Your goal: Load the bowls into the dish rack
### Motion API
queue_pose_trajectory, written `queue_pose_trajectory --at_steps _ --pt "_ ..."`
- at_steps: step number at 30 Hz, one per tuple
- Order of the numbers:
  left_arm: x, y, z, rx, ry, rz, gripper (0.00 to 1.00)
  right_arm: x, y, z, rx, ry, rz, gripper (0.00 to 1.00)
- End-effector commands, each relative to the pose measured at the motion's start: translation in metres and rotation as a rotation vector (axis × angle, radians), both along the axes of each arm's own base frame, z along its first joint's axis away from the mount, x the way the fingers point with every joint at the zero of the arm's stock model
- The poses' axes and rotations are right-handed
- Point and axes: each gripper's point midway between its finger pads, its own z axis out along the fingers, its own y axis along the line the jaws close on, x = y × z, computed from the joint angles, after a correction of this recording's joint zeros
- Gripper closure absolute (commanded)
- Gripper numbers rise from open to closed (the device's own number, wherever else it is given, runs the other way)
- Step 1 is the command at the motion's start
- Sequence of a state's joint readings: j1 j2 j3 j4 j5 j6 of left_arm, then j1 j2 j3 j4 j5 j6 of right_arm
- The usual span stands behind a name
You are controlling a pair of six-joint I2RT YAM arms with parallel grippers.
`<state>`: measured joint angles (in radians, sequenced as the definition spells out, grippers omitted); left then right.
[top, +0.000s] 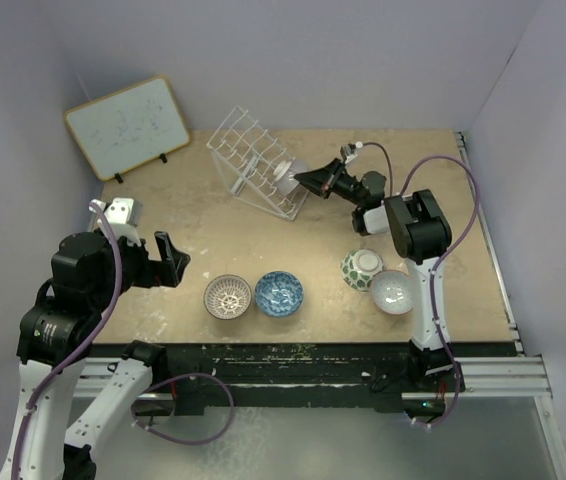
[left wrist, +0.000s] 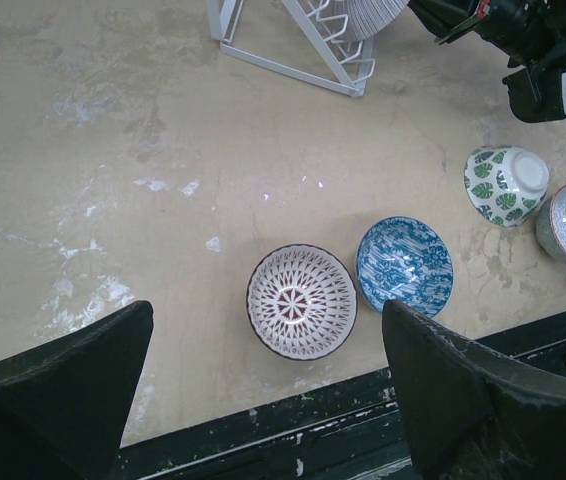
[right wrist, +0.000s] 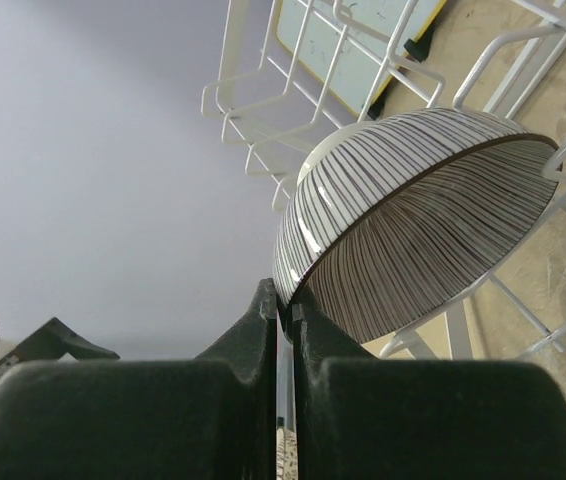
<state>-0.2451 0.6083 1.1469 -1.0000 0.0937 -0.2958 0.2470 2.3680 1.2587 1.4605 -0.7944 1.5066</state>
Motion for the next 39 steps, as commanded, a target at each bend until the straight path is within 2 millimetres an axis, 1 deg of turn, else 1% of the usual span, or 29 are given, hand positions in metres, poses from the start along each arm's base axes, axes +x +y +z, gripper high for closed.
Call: queue_pose_trajectory --at_steps 1,2,7,8,11,14,16,17,19,24,25,31,39 --pt "0.005 -0.004 0.006 -0.018 -0.026 -0.01 0.01 -0.021 0.011 -0.017 -0.079 -0.019 0.138 1.0" --pt "0.005 -0.004 0.006 -0.02 -0.027 -0.01 0.01 -0.021 0.011 -0.019 -0.079 -0.022 0.142 1.0" --pt "0.005 -0.005 0.01 -0.026 -0.034 -0.009 0.01 -0.02 0.009 -0.027 -0.087 -0.001 0.144 0.79" --pt "0.005 -0.005 0.01 -0.026 -0.035 -0.009 0.01 -0.02 0.009 -0.027 -0.09 -0.001 0.143 0.76" --pt "0.004 -0.004 0.01 -0.025 -0.033 -0.008 0.01 -0.019 0.009 -0.027 -0.096 -0.001 0.146 0.8" --pt "0.003 -0.004 0.01 -0.023 -0.034 -0.006 0.01 -0.019 0.008 -0.029 -0.099 0.008 0.146 0.79" --pt "0.003 -0.004 0.01 -0.023 -0.035 -0.007 0.01 -0.017 0.007 -0.03 -0.101 0.018 0.139 0.77" --pt "0.002 -0.003 0.01 -0.023 -0.037 -0.006 0.01 -0.017 0.006 -0.031 -0.101 0.024 0.136 0.75" --pt "0.002 -0.003 0.011 -0.024 -0.039 -0.005 0.01 -0.017 0.004 -0.031 -0.102 0.031 0.129 0.63" --pt "0.002 -0.003 0.013 -0.021 -0.043 -0.007 0.01 -0.018 0.0 -0.021 -0.138 0.028 0.107 0.51" --pt "0.002 -0.003 0.014 -0.022 -0.045 -0.008 0.01 -0.018 0.0 -0.015 -0.143 0.015 0.106 0.48" --pt "0.001 -0.003 0.016 -0.027 -0.055 -0.009 0.01 -0.017 -0.006 0.003 -0.15 -0.011 0.089 0.47" --pt "-0.001 -0.002 0.019 -0.027 -0.061 -0.007 0.01 -0.012 -0.007 0.023 -0.152 -0.031 0.08 0.46"
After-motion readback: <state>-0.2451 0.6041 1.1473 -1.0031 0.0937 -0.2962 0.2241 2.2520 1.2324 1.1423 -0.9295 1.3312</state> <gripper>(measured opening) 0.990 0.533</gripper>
